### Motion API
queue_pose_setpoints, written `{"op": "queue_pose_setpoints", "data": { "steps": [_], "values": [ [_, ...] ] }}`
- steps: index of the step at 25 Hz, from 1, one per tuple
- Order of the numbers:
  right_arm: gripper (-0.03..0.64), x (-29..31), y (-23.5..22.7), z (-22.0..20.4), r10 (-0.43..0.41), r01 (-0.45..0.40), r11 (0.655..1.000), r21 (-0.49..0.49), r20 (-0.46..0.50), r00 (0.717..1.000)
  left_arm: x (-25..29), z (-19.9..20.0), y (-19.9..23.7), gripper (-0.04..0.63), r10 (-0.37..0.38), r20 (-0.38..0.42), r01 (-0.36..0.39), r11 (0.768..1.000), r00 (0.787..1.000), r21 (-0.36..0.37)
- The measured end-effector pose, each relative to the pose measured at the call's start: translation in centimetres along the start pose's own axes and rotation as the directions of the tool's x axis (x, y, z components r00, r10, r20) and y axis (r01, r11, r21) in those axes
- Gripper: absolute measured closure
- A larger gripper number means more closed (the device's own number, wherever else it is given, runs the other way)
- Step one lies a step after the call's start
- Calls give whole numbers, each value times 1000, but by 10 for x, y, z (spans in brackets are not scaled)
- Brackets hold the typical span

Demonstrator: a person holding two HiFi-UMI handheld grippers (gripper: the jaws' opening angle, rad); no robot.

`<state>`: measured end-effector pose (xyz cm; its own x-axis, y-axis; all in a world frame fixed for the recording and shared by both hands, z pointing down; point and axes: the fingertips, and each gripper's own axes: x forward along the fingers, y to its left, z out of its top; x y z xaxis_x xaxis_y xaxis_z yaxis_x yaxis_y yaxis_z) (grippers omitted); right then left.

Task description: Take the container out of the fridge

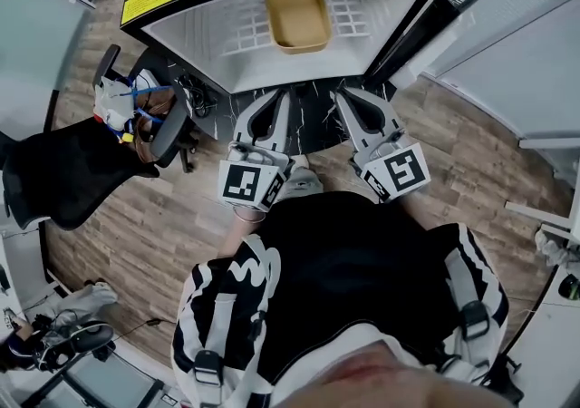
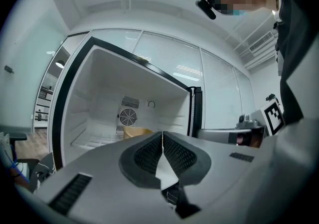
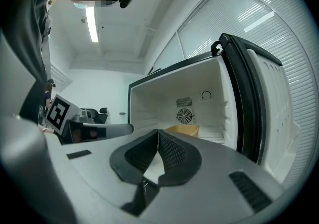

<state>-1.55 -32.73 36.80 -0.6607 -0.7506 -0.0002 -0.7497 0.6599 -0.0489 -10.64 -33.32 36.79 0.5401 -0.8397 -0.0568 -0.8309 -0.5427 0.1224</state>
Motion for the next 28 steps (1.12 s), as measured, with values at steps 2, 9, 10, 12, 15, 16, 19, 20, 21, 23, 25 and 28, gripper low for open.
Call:
{"op": "queue_pose_setpoints", "data": {
  "steps": [2,9,10,12,15,16,19,20,21,23,25,28],
  "values": [
    [606,11,-5,0,-15,15,1000,0,1,1000,8,0,9,582,-16,-7,16,1000,1000,2],
    [606,40,-25,-2,-86,86,996,3,-3,996,32,-4,40,581,-79,-31,79,997,996,22],
    [606,44,-28,-2,-97,97,995,5,-2,995,36,-4,44,581,-88,-35,89,996,996,27],
    [606,50,-34,0,-118,118,993,8,7,993,42,-3,51,582,-99,-43,100,994,994,30],
    [606,56,-43,6,-146,146,989,0,28,989,50,-2,57,582,-106,-47,107,994,993,22],
    [606,57,-45,8,-148,148,989,-1,34,988,52,-1,58,583,-107,-44,108,994,993,20],
    [606,59,-49,12,-123,123,992,-3,46,991,56,0,60,581,-93,-36,93,996,995,13],
    [605,59,-50,13,-110,110,994,-6,46,993,57,2,61,581,-85,-33,86,996,996,16],
    [604,60,-51,13,-98,98,995,-8,44,994,57,3,61,581,-78,-32,79,997,996,20],
    [604,60,-55,14,-79,80,997,-6,39,996,58,5,62,581,-67,-34,67,997,997,22],
    [604,58,-59,13,-64,64,998,-1,35,997,58,7,61,581,-62,-31,63,998,998,19],
    [603,59,-63,9,-35,35,999,-15,16,999,58,7,61,580,-52,-24,53,998,998,17]
  ]
}}
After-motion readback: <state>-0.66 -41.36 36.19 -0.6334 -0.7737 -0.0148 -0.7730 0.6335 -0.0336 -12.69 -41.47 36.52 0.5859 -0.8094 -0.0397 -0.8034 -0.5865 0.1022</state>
